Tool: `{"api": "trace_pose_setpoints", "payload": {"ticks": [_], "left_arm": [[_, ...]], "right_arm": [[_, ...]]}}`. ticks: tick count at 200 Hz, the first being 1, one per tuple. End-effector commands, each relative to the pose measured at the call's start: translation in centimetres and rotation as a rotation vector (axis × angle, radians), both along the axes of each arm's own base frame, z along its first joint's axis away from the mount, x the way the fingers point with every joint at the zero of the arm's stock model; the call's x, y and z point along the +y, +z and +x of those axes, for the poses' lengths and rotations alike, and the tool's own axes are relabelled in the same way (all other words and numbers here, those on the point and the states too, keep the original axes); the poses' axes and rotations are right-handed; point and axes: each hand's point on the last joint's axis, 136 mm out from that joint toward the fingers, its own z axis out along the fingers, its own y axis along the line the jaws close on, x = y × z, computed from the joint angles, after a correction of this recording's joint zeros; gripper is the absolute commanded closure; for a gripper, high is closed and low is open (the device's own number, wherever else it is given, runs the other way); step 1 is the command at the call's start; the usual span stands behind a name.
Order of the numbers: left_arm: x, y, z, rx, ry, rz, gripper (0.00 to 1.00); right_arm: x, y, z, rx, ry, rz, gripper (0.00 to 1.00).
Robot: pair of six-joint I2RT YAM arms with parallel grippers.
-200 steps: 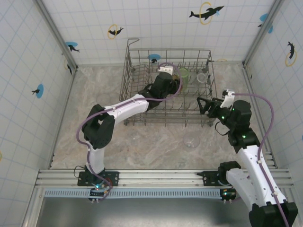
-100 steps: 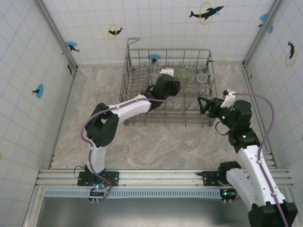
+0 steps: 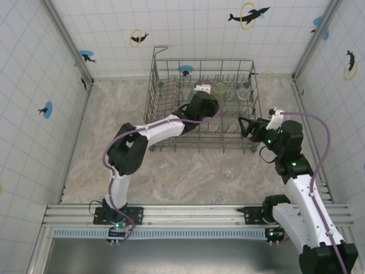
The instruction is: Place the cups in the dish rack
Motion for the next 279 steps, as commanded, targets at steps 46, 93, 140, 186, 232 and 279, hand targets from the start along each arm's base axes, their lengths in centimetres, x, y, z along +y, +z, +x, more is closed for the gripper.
{"api": "trace_pose_setpoints", "payload": {"ticks": [46,93,140,186,232,279], "left_arm": [[-1.3,-0.6,0.1,0.009,-0.009,-0.039,0.5],[-1.6,-0.2,0.0,0.023,-0.016,-0.073,0.2],[-1.4,1.5,-0.2,0.014,-0.003,-0.108,0.06],[-1.5,5.0,-0.9,0.002,-0.025,-0.198,0.03],[-1.1,9.2,-1.7,-0.04,-0.04,-0.265,0.03],[0.4,12.9,-3.2,-0.072,-0.049,-0.311,0.03]], "right_arm": [[-0.3,0.6,0.2,-0.015,-0.014,-0.002,0.0],[-0.7,0.8,0.3,-0.021,-0.031,0.013,0.0],[-1.1,0.9,0.3,-0.019,-0.051,0.018,0.0],[-1.2,1.0,0.3,-0.011,-0.06,0.036,0.0],[-1.2,1.1,0.4,-0.003,-0.062,0.056,0.0],[-1.1,1.0,0.5,0.01,-0.066,0.076,0.0]]}}
